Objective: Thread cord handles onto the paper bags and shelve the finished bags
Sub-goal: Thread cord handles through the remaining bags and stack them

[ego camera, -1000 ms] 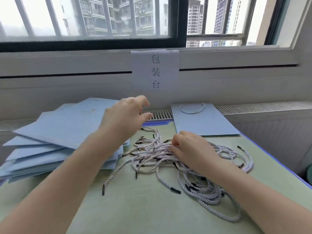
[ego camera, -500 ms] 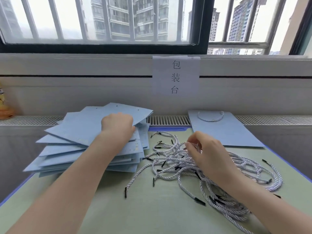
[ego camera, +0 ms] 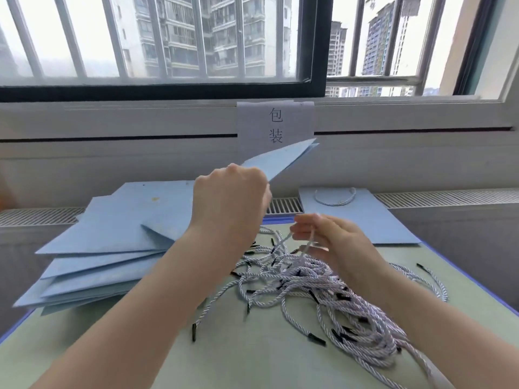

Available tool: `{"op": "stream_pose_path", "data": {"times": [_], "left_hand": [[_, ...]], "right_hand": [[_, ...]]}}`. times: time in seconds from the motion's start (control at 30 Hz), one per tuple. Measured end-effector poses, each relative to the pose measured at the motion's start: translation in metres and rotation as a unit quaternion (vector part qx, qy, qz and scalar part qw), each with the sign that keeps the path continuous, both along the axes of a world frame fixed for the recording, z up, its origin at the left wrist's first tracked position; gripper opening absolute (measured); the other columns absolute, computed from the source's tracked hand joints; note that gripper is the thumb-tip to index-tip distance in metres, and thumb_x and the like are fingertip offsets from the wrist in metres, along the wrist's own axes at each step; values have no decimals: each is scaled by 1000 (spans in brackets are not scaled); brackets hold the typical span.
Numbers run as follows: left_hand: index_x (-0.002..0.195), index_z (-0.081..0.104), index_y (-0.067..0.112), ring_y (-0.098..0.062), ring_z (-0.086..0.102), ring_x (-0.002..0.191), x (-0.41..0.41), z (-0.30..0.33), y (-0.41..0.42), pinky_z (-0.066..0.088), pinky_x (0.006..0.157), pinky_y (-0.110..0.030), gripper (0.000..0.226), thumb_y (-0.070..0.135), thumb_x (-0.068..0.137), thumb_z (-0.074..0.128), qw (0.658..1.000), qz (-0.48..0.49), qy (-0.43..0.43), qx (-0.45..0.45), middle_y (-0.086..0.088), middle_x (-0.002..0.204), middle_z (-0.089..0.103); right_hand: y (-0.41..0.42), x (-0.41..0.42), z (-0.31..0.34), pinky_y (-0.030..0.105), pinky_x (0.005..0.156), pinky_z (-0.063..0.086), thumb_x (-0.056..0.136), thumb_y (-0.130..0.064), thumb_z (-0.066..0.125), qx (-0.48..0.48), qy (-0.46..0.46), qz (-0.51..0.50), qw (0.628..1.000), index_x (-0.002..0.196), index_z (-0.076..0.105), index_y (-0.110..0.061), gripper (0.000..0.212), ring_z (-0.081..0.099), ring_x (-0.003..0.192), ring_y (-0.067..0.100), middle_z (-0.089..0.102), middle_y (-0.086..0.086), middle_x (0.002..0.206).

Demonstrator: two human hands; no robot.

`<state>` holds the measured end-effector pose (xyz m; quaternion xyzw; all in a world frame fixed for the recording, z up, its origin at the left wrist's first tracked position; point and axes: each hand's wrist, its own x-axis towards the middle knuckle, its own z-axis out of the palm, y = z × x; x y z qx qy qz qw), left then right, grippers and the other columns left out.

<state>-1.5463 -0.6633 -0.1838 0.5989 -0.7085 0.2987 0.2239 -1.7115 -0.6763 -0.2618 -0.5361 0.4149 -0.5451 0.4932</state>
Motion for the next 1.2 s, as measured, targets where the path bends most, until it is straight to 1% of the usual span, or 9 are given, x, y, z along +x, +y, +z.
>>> {"op": "stream_pose_path", "data": {"times": [0.17, 0.3, 0.47, 0.53, 0.63, 0.7, 0.87, 1.0, 1.2], "left_hand": [[78, 61, 20, -21, 56, 71, -38, -32, 15, 33, 57, -26, 20, 35, 90, 54, 986, -164, 17, 6, 2, 77, 60], [105, 66, 25, -23, 60, 96, -41, -50, 7, 41, 75, -34, 40, 44, 92, 34, 967, -234, 51, 89, 1, 99, 65], [140, 41, 16, -26, 40, 126, -8, -46, -24, 32, 98, -38, 47, 31, 95, 48, 954, -182, 219, 97, -7, 135, 48], [144, 31, 14, -25, 44, 123, 3, -43, -32, 37, 99, -36, 54, 30, 95, 50, 899, -189, 353, 178, -10, 137, 45], [146, 26, 15, -13, 59, 94, 9, -42, -31, 49, 72, -25, 59, 30, 96, 52, 745, -209, 567, 282, -5, 124, 52], [147, 23, 17, -12, 62, 91, 9, -47, -30, 50, 63, -25, 64, 29, 93, 56, 690, -226, 619, 299, -3, 119, 55], [143, 30, 19, -17, 66, 85, 2, -66, -34, 53, 57, -28, 59, 14, 92, 59, 655, -237, 668, 260, -12, 113, 61], [133, 41, 13, -11, 66, 64, -6, -74, -30, 52, 55, -27, 40, 2, 95, 50, 666, -246, 670, 217, -5, 87, 66], [140, 29, 24, -27, 62, 102, -18, -96, -17, 52, 85, -45, 46, 8, 99, 42, 695, -218, 658, 193, -9, 120, 59]], "right_hand": [[2, -11, 14, 34, 62, 55, 80, -51, 49, 66, -234, 78, 967, 89, 69, -11, 45, 67, 75, 15, 70, 6, 85], [-1, -24, 14, 32, 60, 57, 98, -14, 42, 36, -183, -12, 982, 105, 62, -3, 24, 67, 73, 19, 71, 12, 95], [-1, -57, 29, 34, 60, 59, 98, -20, 47, 13, -141, -122, 982, 107, 62, -1, 26, 69, 72, 25, 72, 12, 90], [3, -69, 34, 30, 52, 56, 97, -20, 50, 16, -124, -115, 985, 98, 64, -3, 22, 69, 62, 21, 73, 9, 79], [5, -81, 38, 29, 49, 55, 95, -21, 53, 48, -56, -82, 994, 95, 65, -1, 23, 68, 58, 21, 72, 11, 77], [5, -89, 38, 30, 52, 56, 94, -23, 55, 65, -17, -62, 996, 100, 66, 1, 27, 69, 62, 23, 72, 14, 85], [0, -94, 27, 28, 59, 56, 95, -26, 56, 55, 113, -51, 991, 92, 70, -4, 26, 69, 68, 19, 73, 10, 86], [-16, -101, 18, 27, 61, 42, 94, -16, 52, -91, 358, -249, 895, 81, 68, 2, 27, 62, 63, 28, 67, 11, 71], [-7, -100, 35, 12, 48, 39, 95, -3, 46, -175, 285, -235, 912, 103, 63, -12, 21, 53, 46, 6, 69, 1, 75]]}}
